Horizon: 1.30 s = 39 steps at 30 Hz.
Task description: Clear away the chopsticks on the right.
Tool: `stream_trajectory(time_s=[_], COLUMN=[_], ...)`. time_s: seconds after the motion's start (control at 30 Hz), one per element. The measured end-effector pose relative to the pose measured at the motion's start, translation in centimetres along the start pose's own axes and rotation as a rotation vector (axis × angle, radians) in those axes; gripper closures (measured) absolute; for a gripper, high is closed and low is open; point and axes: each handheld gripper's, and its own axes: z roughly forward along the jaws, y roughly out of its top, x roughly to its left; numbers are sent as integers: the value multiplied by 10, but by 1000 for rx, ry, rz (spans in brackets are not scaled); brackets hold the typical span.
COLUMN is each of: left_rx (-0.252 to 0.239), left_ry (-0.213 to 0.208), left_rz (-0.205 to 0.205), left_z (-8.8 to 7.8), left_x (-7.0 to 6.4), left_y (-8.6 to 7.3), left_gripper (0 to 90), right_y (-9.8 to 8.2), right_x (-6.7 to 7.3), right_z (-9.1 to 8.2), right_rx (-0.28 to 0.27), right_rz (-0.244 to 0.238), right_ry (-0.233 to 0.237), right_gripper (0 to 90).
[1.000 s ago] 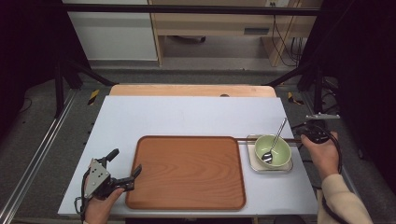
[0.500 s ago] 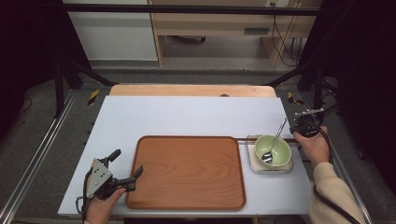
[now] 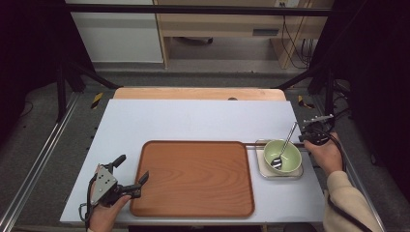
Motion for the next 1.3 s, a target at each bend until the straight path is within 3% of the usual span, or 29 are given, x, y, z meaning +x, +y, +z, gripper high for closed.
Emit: stream_trajectory(time_s=[0.37,1.3], left_rx=[1,2], left_ry=[1,-1], left_rz=[6,15], left_z=[0,1], left_x=[0,0], left_y=[0,0], left_gripper=[45,45], right_y=[-6,-21], right_x=[4,15], right_z=[-5,-22], right_rx=[22,40], right_rz=[-48,-79], right_ry=[27,76], right_gripper=[900,900])
